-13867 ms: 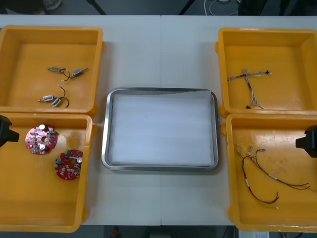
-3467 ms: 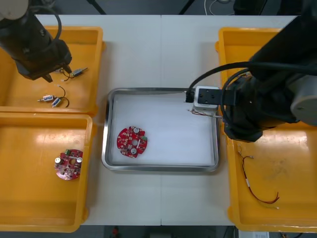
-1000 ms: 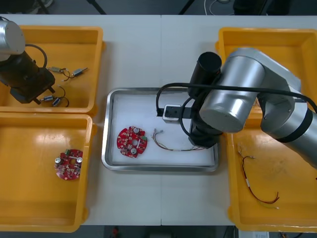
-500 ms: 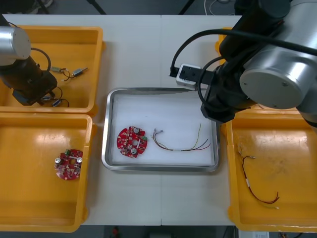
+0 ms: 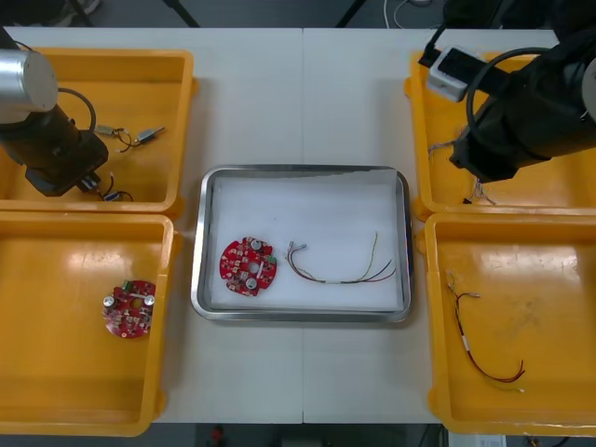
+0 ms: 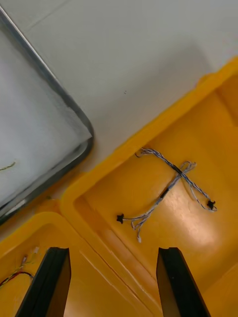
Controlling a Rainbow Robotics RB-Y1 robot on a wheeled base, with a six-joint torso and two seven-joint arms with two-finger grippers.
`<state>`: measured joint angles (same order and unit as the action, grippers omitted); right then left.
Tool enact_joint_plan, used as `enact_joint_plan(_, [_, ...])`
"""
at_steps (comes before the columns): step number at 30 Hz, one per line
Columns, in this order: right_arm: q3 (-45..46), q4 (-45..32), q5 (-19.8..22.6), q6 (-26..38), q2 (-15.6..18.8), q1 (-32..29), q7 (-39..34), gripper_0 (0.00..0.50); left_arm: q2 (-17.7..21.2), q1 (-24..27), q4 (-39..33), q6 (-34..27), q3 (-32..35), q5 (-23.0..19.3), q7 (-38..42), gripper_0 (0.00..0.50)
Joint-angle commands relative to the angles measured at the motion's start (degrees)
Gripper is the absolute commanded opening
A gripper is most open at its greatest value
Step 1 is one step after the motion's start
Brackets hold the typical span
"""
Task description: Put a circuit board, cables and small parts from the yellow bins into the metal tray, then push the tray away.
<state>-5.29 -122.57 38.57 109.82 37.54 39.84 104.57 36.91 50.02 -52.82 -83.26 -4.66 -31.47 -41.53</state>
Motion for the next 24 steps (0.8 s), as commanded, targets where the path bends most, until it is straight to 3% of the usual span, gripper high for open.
enact_joint_plan(1, [6.5, 4.4, -2.5, 0.2, 2.1, -0.1, -2.1, 0.5, -0.3, 2.6, -1.0, 0.7, 0.4, -0.2, 5.5, 0.0])
enact_joint_plan(12, [12.1, 15.4, -7.5, 0.2, 2.1, 0.8, -2.4, 0.5, 0.3, 2.6, -7.2, -5.2, 4.2, 1.1, 5.5, 0.0])
enact_joint_plan(24, [12.2, 33.4, -16.4, 0.2, -1.6, 10.0, -5.5, 0.5, 2.4, 2.6, -21.0, -19.5, 5.3, 1.9, 4.0, 0.0])
